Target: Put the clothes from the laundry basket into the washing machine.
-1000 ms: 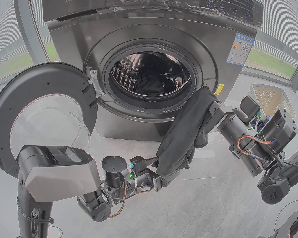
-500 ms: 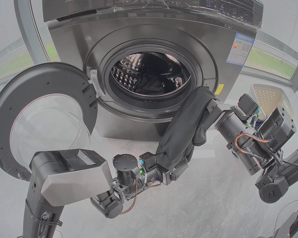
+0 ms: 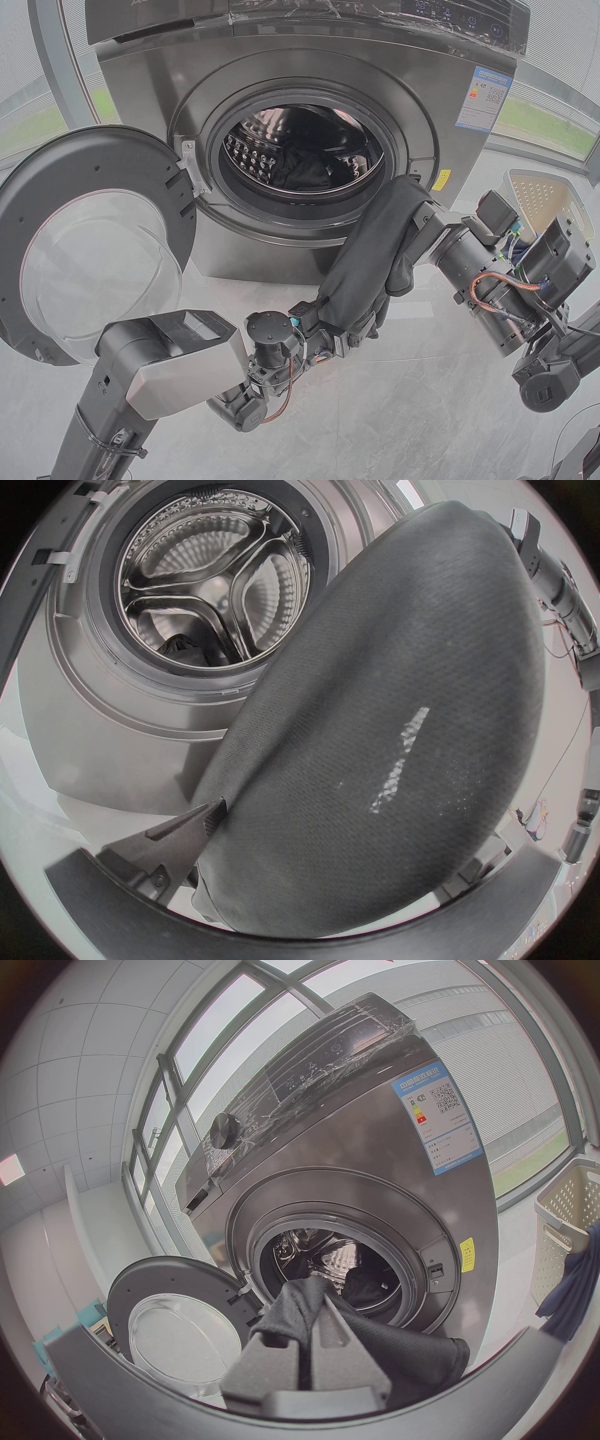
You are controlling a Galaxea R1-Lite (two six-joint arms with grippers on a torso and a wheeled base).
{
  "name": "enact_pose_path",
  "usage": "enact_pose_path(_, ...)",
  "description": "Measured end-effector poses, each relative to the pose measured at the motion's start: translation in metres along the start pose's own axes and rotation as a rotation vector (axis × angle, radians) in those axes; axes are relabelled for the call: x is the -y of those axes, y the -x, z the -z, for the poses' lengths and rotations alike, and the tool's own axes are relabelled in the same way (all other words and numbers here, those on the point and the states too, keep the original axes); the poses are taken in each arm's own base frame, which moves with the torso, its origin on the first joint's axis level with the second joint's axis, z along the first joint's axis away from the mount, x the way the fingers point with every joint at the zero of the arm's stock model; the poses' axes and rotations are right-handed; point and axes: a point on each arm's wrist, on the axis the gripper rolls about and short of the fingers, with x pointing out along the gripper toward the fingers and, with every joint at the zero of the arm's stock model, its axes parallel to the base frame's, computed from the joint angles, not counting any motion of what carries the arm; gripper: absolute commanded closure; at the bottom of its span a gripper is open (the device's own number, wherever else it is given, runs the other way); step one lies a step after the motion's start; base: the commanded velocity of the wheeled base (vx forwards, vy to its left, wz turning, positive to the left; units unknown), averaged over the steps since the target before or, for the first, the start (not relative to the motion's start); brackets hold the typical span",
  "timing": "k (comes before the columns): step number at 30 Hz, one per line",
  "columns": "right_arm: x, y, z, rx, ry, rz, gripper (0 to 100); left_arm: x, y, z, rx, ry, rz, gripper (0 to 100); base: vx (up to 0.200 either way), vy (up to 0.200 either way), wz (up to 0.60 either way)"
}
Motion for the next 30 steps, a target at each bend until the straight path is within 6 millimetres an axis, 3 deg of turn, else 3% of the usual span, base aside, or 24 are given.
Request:
enact_pose_path(1,0.000,0.000,0.000,0.000,0.000,0.001,100,0.000,-0.003,0.001,0.009,0.000,-0.009,100,0.000,0.000,0.00)
enact_pose_path(10,0.000,0.000,0.000,0.000,0.000,0.005,100,-0.004,-0.007,0.006,0.022,-0.001,-0.055,100,0.000,0.000,0.00)
enact_pose_path(16,0.002,0.000,0.000,0.001,0.004,0.011,100,-0.014,-0.002,-0.007,0.038,-0.003,-0.089,100,0.000,0.000,0.00)
enact_pose_path(23,0.004,0.000,0.000,0.000,0.009,0.019,100,-0.017,0.027,-0.030,-0.004,-0.006,-0.115,100,0.000,0.000,0.00)
enact_pose_path(30,0.010,-0.001,-0.001,0.003,0.018,0.039,100,-0.008,0.075,-0.074,-0.017,-0.011,-0.121,100,0.000,0.000,0.00)
